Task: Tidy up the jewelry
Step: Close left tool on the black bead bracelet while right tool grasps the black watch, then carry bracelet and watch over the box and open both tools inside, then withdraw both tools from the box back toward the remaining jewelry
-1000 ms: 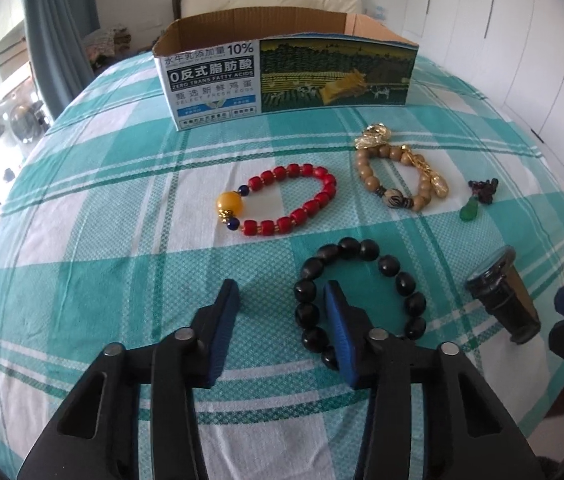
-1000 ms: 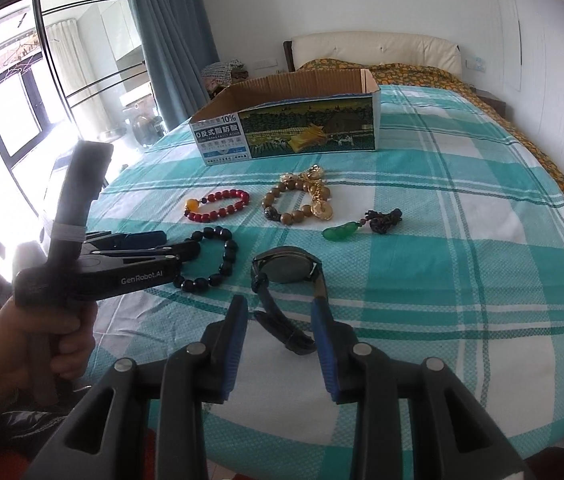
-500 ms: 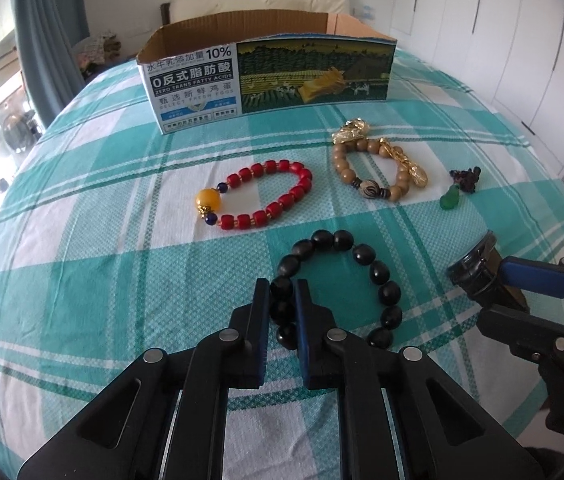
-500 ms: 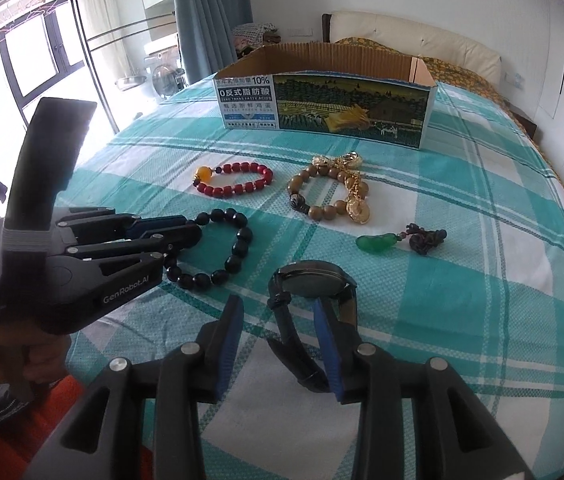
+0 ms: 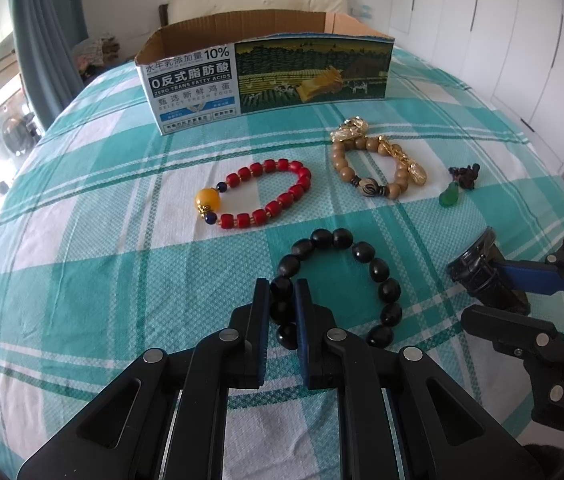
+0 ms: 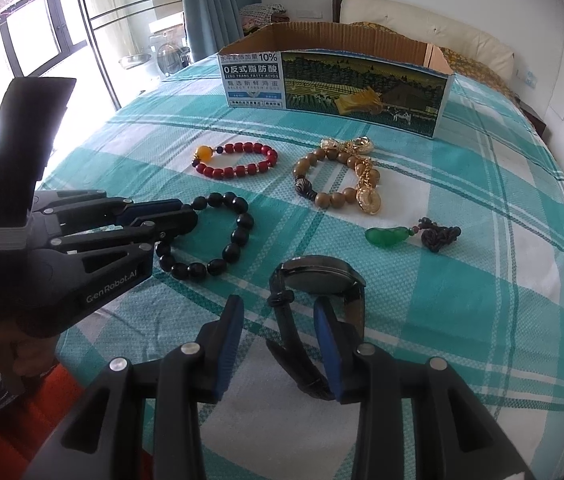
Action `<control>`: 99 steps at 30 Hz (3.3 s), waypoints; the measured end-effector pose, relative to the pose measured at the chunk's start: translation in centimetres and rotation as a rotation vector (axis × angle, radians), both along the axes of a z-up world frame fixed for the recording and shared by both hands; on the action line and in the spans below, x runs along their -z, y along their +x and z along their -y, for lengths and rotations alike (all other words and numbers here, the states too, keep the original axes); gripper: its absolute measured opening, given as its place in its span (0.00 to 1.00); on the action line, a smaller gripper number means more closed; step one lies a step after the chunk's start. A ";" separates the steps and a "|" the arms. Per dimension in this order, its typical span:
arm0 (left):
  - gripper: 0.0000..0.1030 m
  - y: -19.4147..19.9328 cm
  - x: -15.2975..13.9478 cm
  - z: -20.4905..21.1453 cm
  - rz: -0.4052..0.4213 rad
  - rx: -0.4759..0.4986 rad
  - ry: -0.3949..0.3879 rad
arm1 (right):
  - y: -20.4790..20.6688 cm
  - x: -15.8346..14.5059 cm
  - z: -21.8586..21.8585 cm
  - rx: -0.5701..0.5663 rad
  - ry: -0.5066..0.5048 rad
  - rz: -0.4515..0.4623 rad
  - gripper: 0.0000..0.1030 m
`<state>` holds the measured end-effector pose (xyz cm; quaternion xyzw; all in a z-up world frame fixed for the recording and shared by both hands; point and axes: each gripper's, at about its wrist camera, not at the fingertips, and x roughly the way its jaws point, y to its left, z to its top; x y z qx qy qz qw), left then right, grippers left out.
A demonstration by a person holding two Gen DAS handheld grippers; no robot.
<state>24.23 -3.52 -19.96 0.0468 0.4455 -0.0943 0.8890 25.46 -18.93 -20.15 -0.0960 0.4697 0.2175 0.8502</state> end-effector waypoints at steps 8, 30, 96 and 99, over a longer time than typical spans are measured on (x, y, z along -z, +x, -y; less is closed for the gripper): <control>0.09 -0.2 -0.7 -1.1 -0.037 -0.016 -0.089 | -0.7 -2.5 1.9 0.072 0.086 0.027 0.13; 0.10 -1.4 -4.0 -3.7 -0.035 -0.062 -0.212 | -1.7 -3.4 7.0 0.171 0.125 0.044 0.59; 0.12 25.2 -8.4 -1.8 -0.007 -0.077 -0.115 | 30.4 -9.1 0.1 0.166 0.157 0.115 0.19; 0.39 25.1 -8.3 -2.2 0.002 -0.114 -0.107 | 30.3 -9.0 0.7 0.194 0.188 0.134 0.35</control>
